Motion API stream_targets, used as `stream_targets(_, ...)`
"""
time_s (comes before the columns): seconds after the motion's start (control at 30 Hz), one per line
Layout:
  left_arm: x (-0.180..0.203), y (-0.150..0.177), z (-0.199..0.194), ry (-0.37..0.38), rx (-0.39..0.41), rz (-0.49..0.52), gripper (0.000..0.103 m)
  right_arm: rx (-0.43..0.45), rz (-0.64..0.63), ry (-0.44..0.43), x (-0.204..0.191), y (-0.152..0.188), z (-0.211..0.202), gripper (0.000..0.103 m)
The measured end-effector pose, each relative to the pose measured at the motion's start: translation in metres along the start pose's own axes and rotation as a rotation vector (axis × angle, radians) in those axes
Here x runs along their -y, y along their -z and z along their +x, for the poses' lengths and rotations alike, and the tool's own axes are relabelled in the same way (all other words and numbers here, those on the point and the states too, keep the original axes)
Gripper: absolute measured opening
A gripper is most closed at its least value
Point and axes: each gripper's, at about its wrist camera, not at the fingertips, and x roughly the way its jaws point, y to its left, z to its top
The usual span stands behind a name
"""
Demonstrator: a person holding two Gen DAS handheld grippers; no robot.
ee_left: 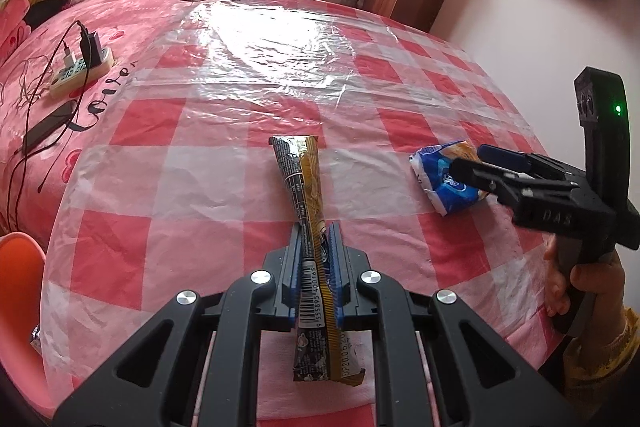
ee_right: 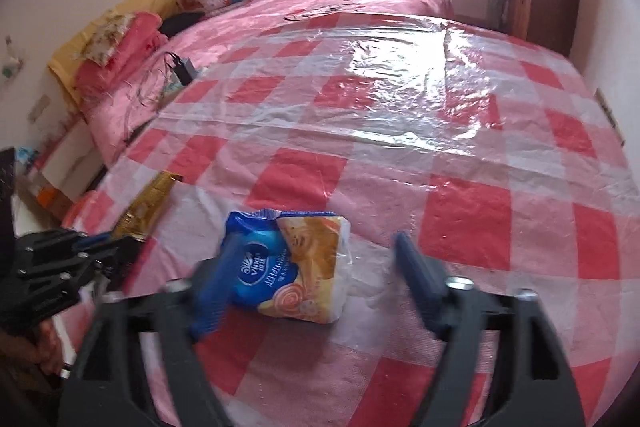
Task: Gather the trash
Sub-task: 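Grasp the blue-and-white tissue pack with the right tool and lift it, then carry the stick wrapper and tissue pack to the orange bucket and open both tools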
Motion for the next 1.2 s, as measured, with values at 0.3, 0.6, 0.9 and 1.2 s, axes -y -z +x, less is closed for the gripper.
stream_targets(0.3,-0.009,0.000,-0.002,0.033,0.010,-0.015,0.014,-0.031,-0.139,0.106,-0.036,0.000,0.013,0.079)
stream_targets(0.6,-0.017,0.003,-0.010,0.089,0.028,-0.038,0.013,-0.019,-0.132,0.081,-0.047,0.004,0.012,0.054)
stream_targets(0.9,-0.025,0.011,-0.012,0.132,0.010,-0.043,0.013,0.000,-0.150,0.123,-0.065,0.006,0.010,0.047)
stream_targets(1.2,-0.012,0.005,-0.003,0.110,-0.002,0.024,0.032,0.002,-0.146,0.129,-0.073,0.008,0.008,0.047)
